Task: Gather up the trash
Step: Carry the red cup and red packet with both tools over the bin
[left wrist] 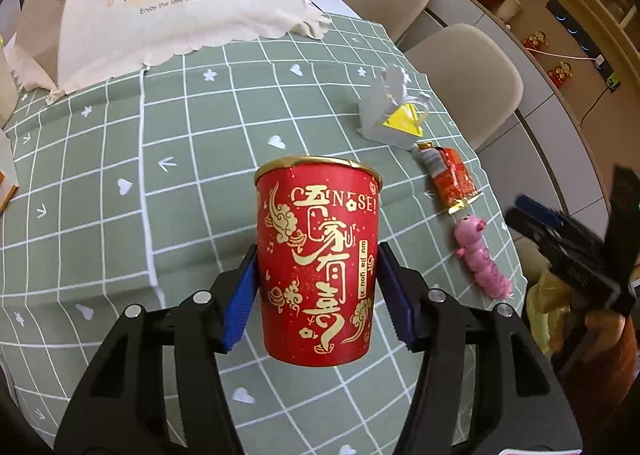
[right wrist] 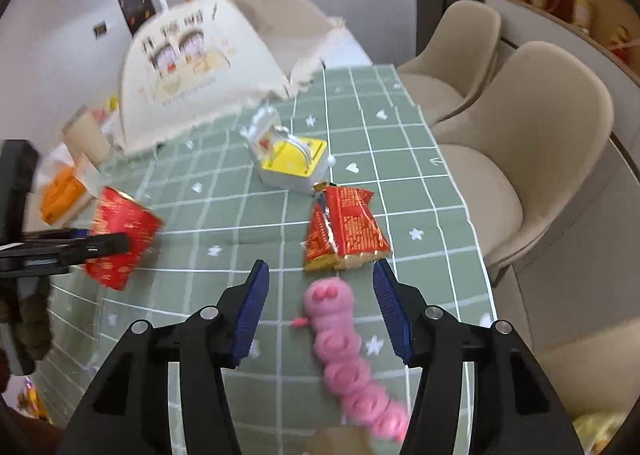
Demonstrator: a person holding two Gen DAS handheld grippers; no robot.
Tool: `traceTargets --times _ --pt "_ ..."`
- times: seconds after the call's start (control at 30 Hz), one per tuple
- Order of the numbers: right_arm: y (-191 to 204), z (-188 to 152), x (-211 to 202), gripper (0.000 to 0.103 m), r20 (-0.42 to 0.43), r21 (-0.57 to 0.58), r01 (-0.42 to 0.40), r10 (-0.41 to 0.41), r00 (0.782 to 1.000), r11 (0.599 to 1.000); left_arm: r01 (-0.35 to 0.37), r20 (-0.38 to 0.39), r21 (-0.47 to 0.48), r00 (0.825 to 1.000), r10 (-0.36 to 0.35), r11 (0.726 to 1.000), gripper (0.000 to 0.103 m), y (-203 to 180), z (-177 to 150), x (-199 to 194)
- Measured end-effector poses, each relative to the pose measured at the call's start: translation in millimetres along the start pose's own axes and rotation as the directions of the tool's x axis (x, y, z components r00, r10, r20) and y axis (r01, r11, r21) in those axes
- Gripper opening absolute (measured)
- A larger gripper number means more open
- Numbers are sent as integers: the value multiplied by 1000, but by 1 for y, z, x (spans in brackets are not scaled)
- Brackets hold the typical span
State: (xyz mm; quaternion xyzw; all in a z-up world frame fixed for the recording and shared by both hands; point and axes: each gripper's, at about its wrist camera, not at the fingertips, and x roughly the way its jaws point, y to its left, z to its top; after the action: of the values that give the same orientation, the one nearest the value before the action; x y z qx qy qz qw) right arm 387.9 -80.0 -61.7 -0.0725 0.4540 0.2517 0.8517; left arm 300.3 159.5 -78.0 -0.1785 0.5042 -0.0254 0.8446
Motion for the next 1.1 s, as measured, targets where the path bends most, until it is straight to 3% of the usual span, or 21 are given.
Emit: traceTargets --times 0.23,0.33,0.37,0.4,0.43,0.5,0.8,0.93,1.1 --pt "-5 37 65 51 -50 -59 23 -26 998 998 -4 7 -15 1000 5 1000 54 13 9 15" --pt "-12 37 86 51 -122 -32 -8 4 992 999 -2 2 -39 1000 2 999 54 18 11 22" --pt "-13 34 90 49 -145 -19 -29 26 989 999 -3 -1 -45 1000 3 999 54 19 11 24" --pt "-13 31 89 39 -142 -14 -43 41 989 999 -5 -4 -48 1000 5 999 54 20 10 25" --pt "-11 29 85 36 -128 -18 -39 37 991 999 -7 -6 -51 1000 6 999 54 19 10 26" --pt "-6 27 71 29 -95 -30 -26 23 995 999 -7 0 -48 1000 7 999 54 16 10 23" --pt "6 10 -67 28 126 4 -47 46 991 999 -18 157 65 988 7 998 54 -44 9 -51" --pt "3 -15 -133 28 196 15 4 -7 981 1000 -37 237 135 971 4 990 54 -88 -3 -94" --pt "-13 -52 -197 28 261 67 76 -91 961 995 -21 279 219 960 -42 975 54 -140 -26 -123"
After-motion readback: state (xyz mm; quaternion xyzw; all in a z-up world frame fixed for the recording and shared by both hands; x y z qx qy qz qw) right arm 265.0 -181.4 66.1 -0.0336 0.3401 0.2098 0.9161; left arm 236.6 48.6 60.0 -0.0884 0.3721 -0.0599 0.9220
